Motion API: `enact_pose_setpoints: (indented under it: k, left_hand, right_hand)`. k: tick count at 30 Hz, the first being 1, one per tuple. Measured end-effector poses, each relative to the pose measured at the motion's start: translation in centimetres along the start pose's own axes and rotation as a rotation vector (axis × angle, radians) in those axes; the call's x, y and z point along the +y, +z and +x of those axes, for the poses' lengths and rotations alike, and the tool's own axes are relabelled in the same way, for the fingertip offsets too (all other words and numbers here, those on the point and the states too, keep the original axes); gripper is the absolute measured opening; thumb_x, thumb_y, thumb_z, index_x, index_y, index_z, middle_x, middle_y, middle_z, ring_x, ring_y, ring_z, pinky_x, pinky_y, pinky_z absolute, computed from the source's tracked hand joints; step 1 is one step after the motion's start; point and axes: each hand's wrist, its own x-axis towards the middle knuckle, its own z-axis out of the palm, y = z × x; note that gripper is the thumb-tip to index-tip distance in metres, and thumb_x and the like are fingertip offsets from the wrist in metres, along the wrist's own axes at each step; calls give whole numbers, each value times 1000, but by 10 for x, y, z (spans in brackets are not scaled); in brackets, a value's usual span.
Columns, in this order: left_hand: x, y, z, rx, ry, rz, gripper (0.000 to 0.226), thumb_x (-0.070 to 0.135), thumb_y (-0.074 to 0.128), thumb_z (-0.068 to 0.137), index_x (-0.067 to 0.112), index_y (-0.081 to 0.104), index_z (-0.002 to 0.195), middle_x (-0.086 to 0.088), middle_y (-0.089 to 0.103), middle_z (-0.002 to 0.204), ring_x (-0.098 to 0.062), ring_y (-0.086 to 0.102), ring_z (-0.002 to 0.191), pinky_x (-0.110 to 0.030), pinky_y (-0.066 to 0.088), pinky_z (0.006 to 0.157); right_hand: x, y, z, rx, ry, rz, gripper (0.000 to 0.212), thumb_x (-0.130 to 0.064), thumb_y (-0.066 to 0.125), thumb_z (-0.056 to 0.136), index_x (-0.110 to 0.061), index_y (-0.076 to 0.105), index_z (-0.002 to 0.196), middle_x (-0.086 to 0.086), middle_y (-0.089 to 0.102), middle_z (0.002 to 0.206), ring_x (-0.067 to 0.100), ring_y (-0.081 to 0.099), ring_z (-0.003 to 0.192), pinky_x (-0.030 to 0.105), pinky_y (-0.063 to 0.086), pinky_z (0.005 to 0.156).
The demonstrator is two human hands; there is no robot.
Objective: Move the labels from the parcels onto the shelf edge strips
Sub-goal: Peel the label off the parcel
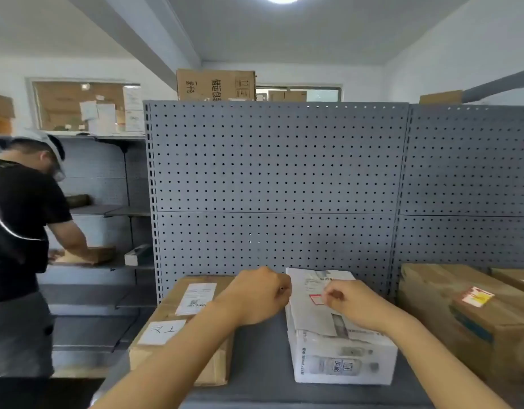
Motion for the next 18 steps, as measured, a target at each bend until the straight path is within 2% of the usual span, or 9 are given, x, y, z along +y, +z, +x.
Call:
enact_pose_setpoints:
  k: [2,6,10,11,13,15,18]
  left_hand:
    - [-13,9,10,10,22,0,25,33,38,93,23,61,97,-1,65,79,-25,59,75,-28,37,60]
    - [-32,29,25,-24,72,18,24,31,39,92,21,61,95,-2,65,78,-25,58,72,-28,41,61]
    - [-45,44,38,-49,82,-1,24,32,39,92,21,61,92,-1,65,74,-22,58,67,-30,47,61]
    - [-48,46,43,-54,77,-2,24,32,39,92,22,60,92,-1,64,73,-22,58,67,-30,46,60]
    - [-53,50,51,-46,65,-10,23,34,39,92,24,60,93,0,63,73,-22,57,66,-28,41,58]
    - [-54,51,59,-64,56,-18,22,34,39,93,25,60,95,0,62,74,-21,57,67,-26,38,57]
    - [-56,52,68,-83,57,-34,22,31,40,94,22,60,95,4,57,66,-20,57,64,-27,44,58]
  right_hand:
    - [6,8,17,-37,61,-52,18,-29,51,92,-39,60,81,-10,64,108,12,57,100,35,45,95]
    - [19,23,41,-80,93,-148,34,-2,40,93,-21,65,106,-1,57,125,17,49,116,21,35,93]
    - [28,28,54,-85,76,-153,42,10,40,87,-16,64,109,-1,53,119,11,49,107,8,34,82]
    - [30,27,58,-78,73,-163,41,8,42,87,-17,63,111,1,50,121,12,48,107,11,35,83]
    - [36,22,66,-106,83,-220,40,-1,48,87,-20,58,120,3,46,128,18,44,115,23,36,95]
    - [43,17,73,-196,117,-276,40,-10,48,89,-17,52,128,5,43,133,22,41,121,32,33,104]
    - [53,9,81,-305,130,-296,33,-18,50,90,-18,56,123,5,44,127,21,45,115,32,35,103]
